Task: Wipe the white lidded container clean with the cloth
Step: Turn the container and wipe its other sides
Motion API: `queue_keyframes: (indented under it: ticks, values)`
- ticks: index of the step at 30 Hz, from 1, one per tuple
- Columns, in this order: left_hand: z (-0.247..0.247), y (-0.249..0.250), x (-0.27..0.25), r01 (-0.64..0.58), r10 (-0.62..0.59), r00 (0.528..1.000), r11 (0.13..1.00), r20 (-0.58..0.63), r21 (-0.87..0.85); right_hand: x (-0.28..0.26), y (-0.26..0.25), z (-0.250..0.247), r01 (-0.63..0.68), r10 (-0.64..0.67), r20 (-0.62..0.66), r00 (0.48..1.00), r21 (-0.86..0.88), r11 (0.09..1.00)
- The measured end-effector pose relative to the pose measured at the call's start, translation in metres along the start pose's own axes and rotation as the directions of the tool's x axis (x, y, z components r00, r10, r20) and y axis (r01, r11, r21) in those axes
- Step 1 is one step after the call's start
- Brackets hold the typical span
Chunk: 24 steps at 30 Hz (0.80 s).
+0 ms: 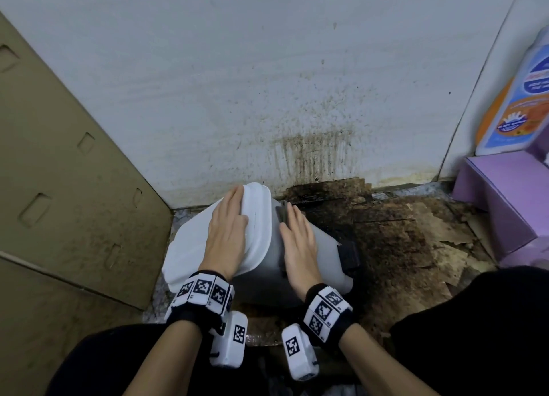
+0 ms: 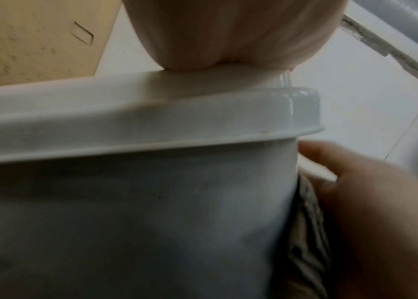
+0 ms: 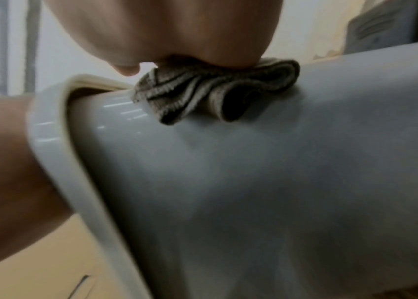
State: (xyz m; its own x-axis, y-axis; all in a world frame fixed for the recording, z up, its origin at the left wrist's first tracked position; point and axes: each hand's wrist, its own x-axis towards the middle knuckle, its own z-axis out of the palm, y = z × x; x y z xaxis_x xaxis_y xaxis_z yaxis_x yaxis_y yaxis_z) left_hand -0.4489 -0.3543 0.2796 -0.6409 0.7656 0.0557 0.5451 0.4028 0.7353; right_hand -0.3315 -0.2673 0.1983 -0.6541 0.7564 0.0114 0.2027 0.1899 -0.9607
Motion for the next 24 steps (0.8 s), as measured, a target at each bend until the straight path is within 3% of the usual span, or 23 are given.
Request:
queue_keyframes:
  ticks: [7, 12, 15, 18, 21, 24]
  values:
    - [0.0, 0.003, -0.001, 0.033, -0.032, 0.999, 0.999, 0.013, -0.025, -0.004, -0.017, 0.004, 0.159, -0.16, 0.024, 0.987, 0.049, 0.986]
    - [0.003, 0.01, -0.002, 0.036, -0.035, 0.999, 0.999, 0.032, -0.031, -0.001, 0.003, -0.004, 0.238, -0.239, 0.002, 0.971, -0.106, 0.965]
    - [0.004, 0.014, -0.002, 0.032, -0.031, 0.999, 0.999, 0.038, -0.028, 0.001, 0.02, -0.012, 0.157, -0.158, -0.007, 0.987, -0.076, 0.985]
    - [0.004, 0.014, -0.003, 0.021, -0.021, 0.999, 1.0, 0.032, -0.019, -0.001, 0.052, -0.026, -0.044, 0.043, -0.025, 0.999, -0.043, 0.998]
    - [0.003, 0.014, -0.004, 0.02, -0.019, 0.999, 0.999, 0.034, -0.026, -0.007, 0.083, -0.038, -0.246, 0.244, -0.035, 0.969, -0.068, 0.967]
    - [0.003, 0.014, -0.004, 0.017, -0.016, 0.999, 1.0, 0.033, -0.017, -0.011, 0.088, -0.04, -0.323, 0.319, -0.059, 0.946, -0.068, 0.944]
